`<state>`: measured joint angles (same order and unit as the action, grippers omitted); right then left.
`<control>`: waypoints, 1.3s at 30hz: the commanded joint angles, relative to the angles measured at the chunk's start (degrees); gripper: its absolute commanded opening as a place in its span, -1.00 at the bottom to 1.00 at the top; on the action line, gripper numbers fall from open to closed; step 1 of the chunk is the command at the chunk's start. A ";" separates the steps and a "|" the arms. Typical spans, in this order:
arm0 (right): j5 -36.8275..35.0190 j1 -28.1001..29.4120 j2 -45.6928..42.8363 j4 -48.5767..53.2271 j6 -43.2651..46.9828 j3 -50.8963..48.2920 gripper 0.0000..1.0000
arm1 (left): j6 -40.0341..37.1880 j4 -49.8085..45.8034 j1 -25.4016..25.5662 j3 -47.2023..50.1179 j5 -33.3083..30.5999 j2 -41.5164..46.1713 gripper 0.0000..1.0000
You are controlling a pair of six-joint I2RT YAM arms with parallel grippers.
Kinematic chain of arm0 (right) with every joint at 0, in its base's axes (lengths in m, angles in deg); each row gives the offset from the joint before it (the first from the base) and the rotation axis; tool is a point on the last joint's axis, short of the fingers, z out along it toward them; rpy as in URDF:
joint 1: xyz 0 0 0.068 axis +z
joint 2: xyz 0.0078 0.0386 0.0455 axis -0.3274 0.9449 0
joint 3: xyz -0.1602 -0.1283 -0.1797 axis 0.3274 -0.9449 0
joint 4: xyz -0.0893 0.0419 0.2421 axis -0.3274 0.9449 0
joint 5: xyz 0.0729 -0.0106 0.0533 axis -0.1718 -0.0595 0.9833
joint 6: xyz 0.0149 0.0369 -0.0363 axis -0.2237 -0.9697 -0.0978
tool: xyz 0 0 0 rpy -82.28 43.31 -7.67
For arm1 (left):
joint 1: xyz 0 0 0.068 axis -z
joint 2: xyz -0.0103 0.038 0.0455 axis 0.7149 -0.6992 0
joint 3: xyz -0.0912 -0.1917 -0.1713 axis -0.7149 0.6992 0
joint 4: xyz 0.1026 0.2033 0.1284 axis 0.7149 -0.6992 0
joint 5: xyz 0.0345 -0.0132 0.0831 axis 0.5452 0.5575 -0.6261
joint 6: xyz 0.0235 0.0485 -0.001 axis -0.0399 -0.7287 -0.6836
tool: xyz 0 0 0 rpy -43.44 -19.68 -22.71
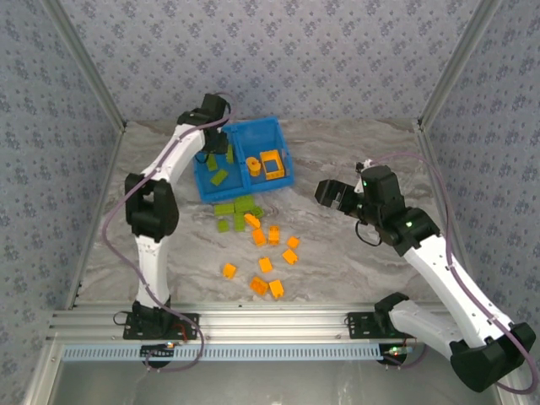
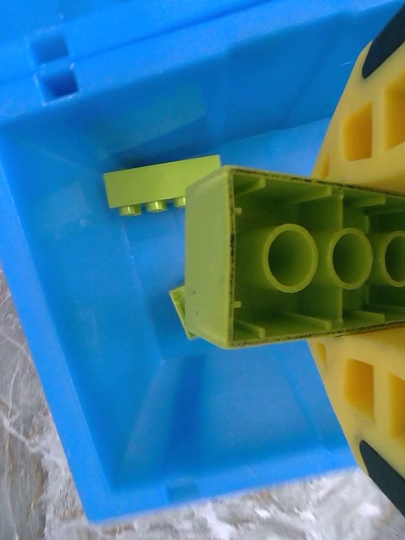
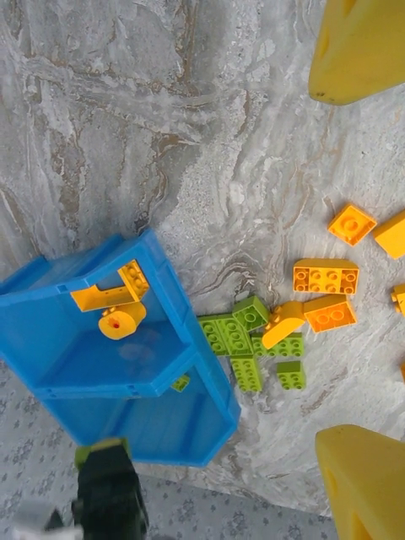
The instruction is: Sort the legos into containers by color
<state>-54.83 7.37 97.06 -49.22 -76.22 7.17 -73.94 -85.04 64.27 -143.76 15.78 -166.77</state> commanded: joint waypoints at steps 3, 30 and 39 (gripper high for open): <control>0.05 -0.46 -1.19 1.35 -1.31 0.09 1.00 | 5.02 -5.88 -0.41 -9.72 -0.69 -5.93 -0.43; -10.66 20.02 21.02 1.37 17.86 10.12 1.00 | -4.87 5.96 -0.34 17.42 17.49 35.92 0.34; -6.21 22.88 46.04 0.33 20.48 22.47 0.71 | -20.18 15.30 -0.35 41.73 18.40 56.57 0.50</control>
<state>-62.61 30.27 139.55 -48.92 -57.38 26.84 -87.14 -74.59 63.74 -106.49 32.30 -111.73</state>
